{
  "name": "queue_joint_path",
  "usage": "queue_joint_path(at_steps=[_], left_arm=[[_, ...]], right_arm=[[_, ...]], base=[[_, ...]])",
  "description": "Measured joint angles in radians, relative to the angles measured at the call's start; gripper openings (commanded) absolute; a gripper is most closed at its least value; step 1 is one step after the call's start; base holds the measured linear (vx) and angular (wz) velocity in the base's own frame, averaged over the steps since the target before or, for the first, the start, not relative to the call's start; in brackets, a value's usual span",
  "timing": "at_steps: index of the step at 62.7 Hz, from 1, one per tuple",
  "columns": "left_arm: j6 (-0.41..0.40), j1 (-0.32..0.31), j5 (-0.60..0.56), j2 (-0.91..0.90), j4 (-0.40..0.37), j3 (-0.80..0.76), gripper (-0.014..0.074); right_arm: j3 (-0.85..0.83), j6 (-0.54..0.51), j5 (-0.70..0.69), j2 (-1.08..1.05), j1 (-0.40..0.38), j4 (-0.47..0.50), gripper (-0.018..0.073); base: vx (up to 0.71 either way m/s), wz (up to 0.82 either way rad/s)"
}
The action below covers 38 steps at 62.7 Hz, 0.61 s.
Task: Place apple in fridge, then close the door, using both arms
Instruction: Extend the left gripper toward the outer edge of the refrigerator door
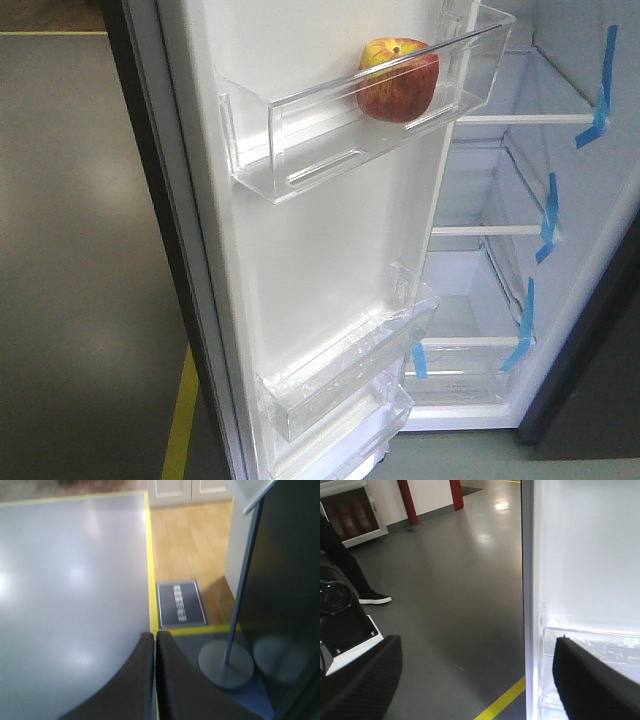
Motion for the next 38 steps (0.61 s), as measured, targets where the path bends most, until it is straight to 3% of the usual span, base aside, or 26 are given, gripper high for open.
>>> queue_joint_path(at_steps=[26,38], left_arm=[[0.0,0.0,-0.041,0.268,0.0,0.0,0.0015],[0.057,0.0,-0.055,0.352,-0.002,-0.001,0.0015]], right_arm=[[0.0,0.0,0.0,0.0,0.0,0.0,0.0587],[0.0,0.0,0.0,0.0,0.0,0.0,0.0587]], base=[[0.0,0.0],[0.0,0.0]])
